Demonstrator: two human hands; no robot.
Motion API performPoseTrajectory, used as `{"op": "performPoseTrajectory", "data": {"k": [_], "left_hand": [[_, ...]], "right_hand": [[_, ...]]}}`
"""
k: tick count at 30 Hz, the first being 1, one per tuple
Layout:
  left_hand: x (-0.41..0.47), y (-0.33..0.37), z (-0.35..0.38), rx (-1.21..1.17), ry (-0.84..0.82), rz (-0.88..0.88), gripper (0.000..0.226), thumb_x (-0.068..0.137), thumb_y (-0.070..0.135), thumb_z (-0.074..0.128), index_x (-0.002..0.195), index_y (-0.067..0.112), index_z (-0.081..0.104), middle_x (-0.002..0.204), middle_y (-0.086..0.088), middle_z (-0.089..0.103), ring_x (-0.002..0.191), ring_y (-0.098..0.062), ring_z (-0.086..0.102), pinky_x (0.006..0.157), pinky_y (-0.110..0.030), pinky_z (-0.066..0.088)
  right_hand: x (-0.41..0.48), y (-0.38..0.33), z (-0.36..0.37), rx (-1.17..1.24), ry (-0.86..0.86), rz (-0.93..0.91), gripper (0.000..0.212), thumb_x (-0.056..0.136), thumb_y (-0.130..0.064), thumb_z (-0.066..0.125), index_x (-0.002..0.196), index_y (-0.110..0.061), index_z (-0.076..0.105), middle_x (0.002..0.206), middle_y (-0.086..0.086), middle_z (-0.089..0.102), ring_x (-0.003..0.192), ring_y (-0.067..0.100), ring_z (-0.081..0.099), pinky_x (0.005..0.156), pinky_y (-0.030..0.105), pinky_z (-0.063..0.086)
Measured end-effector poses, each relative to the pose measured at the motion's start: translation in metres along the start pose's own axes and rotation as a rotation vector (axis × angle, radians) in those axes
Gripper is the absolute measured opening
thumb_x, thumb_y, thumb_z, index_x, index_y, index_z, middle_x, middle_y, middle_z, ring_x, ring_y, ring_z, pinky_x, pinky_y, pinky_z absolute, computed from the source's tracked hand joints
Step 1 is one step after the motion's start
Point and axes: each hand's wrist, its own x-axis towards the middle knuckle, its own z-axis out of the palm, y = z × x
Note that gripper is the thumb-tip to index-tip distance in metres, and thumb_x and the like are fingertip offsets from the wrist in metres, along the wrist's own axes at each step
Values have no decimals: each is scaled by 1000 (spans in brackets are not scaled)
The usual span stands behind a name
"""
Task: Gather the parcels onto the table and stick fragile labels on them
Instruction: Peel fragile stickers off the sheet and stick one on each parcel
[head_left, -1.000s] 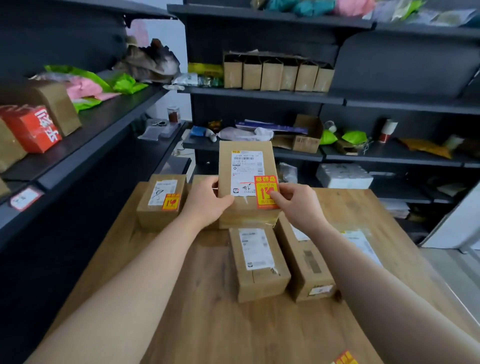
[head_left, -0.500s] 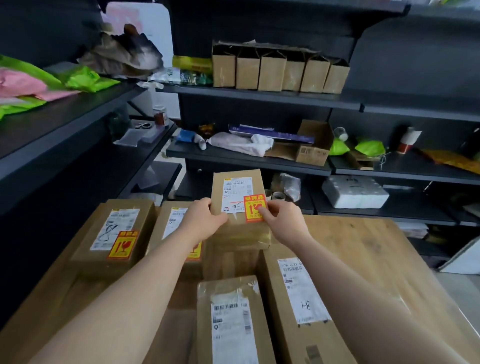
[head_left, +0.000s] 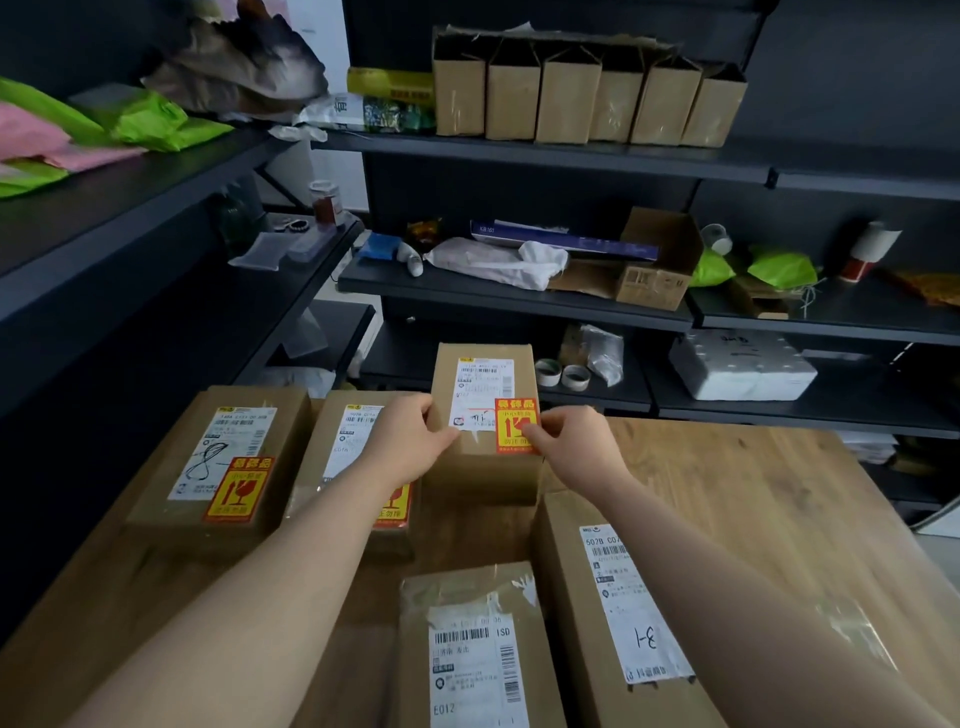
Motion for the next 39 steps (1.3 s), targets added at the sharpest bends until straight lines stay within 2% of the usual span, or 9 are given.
{"op": "performPoseTrajectory", "data": {"k": [8,15,19,22,26,30,34,36,39], "left_hand": [[-12,-21,25,119,-52,-43,30,85,26,68,112,17,59,114,-1,62,100,-17,59,82,-30,54],[-32,-10,14,205,-46,70,40,94,35,55,129,17,51,125,-1,56,109,-18,54,82,-23,43],[-63,-6,-4,274,15,200,39,94,41,49,128,20,54,119,1,58,107,-14,51,84,-24,44],[-106,-3,-13,304,72,263,38,94,42,50,124,19,54,119,2,57,111,-15,49,90,-28,45],[-178,-20,-6,350,23,228,54,91,49,50,136,19,44,134,4,50,126,-15,43,103,-33,43],[-233,-40,10,396,-71,134,53,89,53,50,130,21,43,123,3,56,114,-17,49,94,-31,44],[-255,-45,28,245,-188,12,60,90,44,56,137,14,34,111,-1,62,92,-15,58,75,-28,49],[-263,-50,30,178,-197,-28,69,89,41,58,143,12,27,116,-2,62,95,-17,60,80,-31,51],[-282,-60,22,150,-195,-38,71,85,43,62,143,15,31,109,1,64,92,-18,61,81,-35,51]], "right_hand": [[-8,24,25,-200,-97,78,26,92,-42,57,100,-20,68,84,-6,68,71,6,64,63,27,58],[-29,13,25,-352,-61,24,30,94,-41,52,108,-16,62,94,0,67,77,13,62,61,26,52],[-62,-3,15,-384,10,-116,38,93,-40,52,127,-21,55,121,0,61,96,17,61,75,30,53],[-102,-13,10,-354,28,-158,41,92,-39,54,129,-23,54,128,-5,57,106,16,58,85,30,52],[-172,-17,13,-347,-29,-118,49,94,-39,52,139,-20,44,141,-4,46,123,17,49,98,32,46],[-233,-9,36,-387,-85,-87,37,92,-37,54,126,-23,46,113,-5,54,96,15,57,77,29,53],[-259,-6,52,-392,-101,56,37,93,-39,53,124,-20,46,107,-3,55,92,15,59,72,27,53],[-267,-12,54,-410,-106,88,33,92,-40,55,116,-18,49,103,-1,57,85,15,60,69,28,54],[-288,-23,55,-418,-141,108,32,91,-39,57,113,-18,52,101,2,57,83,18,59,67,30,51]]}}
